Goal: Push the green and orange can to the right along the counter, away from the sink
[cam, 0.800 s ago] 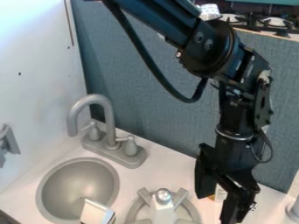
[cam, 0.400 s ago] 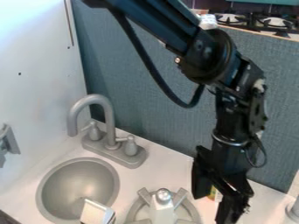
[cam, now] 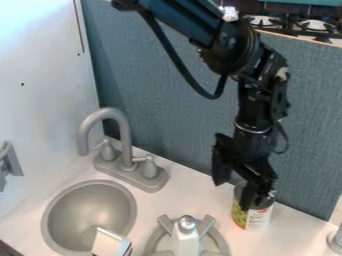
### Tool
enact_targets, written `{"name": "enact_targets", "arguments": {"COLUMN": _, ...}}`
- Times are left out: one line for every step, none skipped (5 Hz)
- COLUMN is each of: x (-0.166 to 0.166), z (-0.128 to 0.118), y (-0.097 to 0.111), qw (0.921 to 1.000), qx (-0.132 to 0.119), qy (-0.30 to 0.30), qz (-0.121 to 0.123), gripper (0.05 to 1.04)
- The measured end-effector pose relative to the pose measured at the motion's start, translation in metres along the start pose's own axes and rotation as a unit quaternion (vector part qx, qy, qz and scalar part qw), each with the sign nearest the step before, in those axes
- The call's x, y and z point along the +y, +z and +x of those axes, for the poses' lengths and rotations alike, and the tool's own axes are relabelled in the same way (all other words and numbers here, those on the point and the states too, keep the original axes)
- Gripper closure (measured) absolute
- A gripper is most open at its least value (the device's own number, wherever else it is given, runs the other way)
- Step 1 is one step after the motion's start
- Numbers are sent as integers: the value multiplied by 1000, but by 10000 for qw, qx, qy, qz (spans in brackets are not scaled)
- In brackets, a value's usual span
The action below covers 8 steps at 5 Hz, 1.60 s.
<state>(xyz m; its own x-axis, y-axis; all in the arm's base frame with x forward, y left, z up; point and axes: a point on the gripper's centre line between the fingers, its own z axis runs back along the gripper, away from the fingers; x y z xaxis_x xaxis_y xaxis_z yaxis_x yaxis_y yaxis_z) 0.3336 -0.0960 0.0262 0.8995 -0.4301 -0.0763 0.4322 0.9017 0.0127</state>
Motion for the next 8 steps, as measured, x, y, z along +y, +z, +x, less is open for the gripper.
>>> {"name": "enact_targets", "arguments": {"x": 38, "z": 22, "y": -8, "qw": 9994, "qx": -25, "qy": 293, "qz": 203, "gripper": 76}}
{"name": "enact_targets", "arguments": {"x": 54, "z": 27, "y": -15, "qw": 9988, "qx": -160, "qy": 430, "qz": 172, "gripper": 76}}
{"name": "enact_targets", "arguments": {"x": 62, "z": 21, "y": -18, "qw": 9985, "qx": -14, "qy": 537, "qz": 92, "gripper": 76}}
{"name": "enact_targets", "arguments": {"x": 67, "z": 13, "y": -18, "qw": 9972, "qx": 212, "qy": 691, "qz": 206, "gripper": 76}}
{"name": "enact_targets", "arguments": {"x": 74, "z": 15, "y": -33, "qw": 9956, "qx": 370, "qy": 822, "qz": 261, "gripper": 76}}
{"name": "enact_targets", "arguments": {"x": 85, "z": 23, "y": -44, "qw": 9917, "qx": -26, "qy": 1216, "qz": 405, "gripper": 76}}
{"name": "enact_targets", "arguments": {"x": 85, "z": 26, "y": -63, "qw": 9910, "qx": -198, "qy": 1257, "qz": 415, "gripper": 76}}
{"name": "enact_targets", "arguments": {"x": 96, "z": 28, "y": -67, "qw": 9897, "qx": -446, "qy": 1288, "qz": 438, "gripper": 76}}
